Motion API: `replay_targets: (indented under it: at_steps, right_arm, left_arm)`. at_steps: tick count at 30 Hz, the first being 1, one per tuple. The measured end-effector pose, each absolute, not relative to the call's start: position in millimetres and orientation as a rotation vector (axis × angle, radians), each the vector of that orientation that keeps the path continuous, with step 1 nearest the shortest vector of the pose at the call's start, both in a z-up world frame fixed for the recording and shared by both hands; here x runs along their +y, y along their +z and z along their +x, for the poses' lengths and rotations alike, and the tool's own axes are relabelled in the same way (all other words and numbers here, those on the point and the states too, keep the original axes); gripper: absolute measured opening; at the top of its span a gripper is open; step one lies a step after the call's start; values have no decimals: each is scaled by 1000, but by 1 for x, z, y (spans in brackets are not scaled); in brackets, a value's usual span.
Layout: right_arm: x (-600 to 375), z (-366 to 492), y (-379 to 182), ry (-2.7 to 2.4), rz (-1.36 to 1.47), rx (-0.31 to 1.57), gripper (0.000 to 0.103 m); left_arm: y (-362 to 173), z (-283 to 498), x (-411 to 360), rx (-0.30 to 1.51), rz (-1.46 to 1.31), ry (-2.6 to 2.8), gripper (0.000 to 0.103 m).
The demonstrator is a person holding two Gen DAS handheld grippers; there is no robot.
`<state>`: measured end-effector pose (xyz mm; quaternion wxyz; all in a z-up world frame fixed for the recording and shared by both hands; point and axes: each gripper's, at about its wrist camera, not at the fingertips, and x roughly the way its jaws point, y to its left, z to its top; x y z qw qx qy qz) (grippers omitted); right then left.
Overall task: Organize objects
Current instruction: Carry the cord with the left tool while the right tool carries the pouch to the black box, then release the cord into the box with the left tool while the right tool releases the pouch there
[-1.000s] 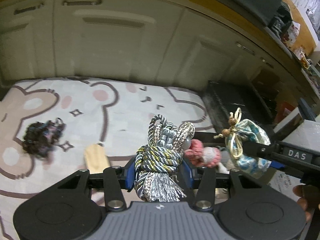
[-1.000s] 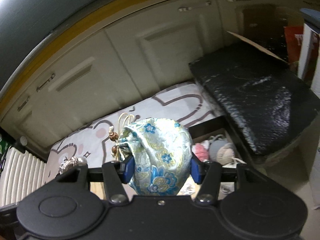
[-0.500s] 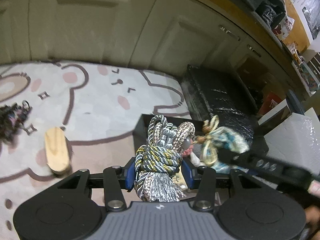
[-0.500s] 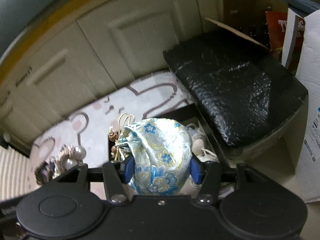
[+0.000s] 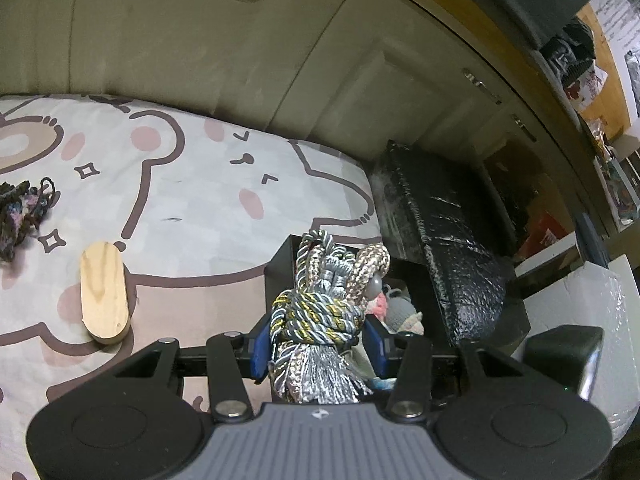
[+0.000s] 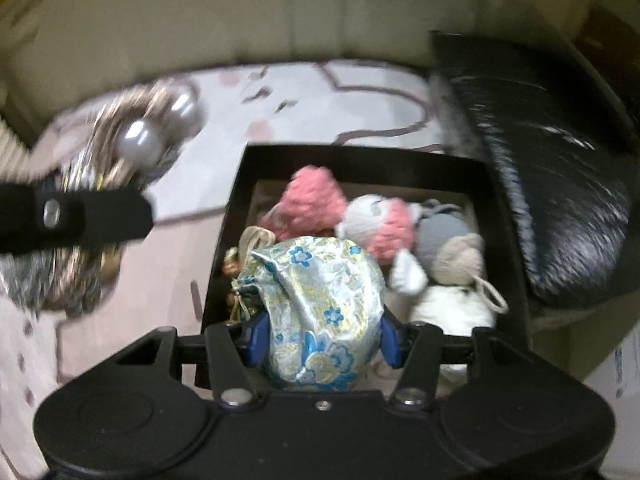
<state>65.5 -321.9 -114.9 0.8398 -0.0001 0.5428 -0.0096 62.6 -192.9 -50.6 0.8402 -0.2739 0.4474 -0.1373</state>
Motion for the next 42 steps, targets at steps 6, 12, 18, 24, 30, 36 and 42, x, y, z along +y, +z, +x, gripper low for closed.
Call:
replay_targets:
  at_steps: [6,12,18,24,30,36,42]
  right_arm:
    - [-311,70,-128,-32,-166,1180,54]
    - [-338,67,-124,-123,-101,1179,54]
    - [-369,52,-100,-124,142,1100,53]
    - [-393,40,-75,-210,297,998,53]
    - [-412,35,-75,-261,382,965,53]
    - [-416,30,-72,-261,426,949,53]
    - [-398,38,-86,-131,451,1016,54]
  left_arm:
    - [-59,70,-190,972,-610,-282,48]
    - [-63,72,-199,979,-621,-298,48]
    - [-69,74,-212,998,-648,-321,48]
    - [-82,78,-226,1035,-682,-350,48]
    - [-81,78,-227,1025,-682,-353,67]
    - [-76,77,-221,1019,-629,-307,67]
    - [-73,78,-214,1014,-583,-271,67]
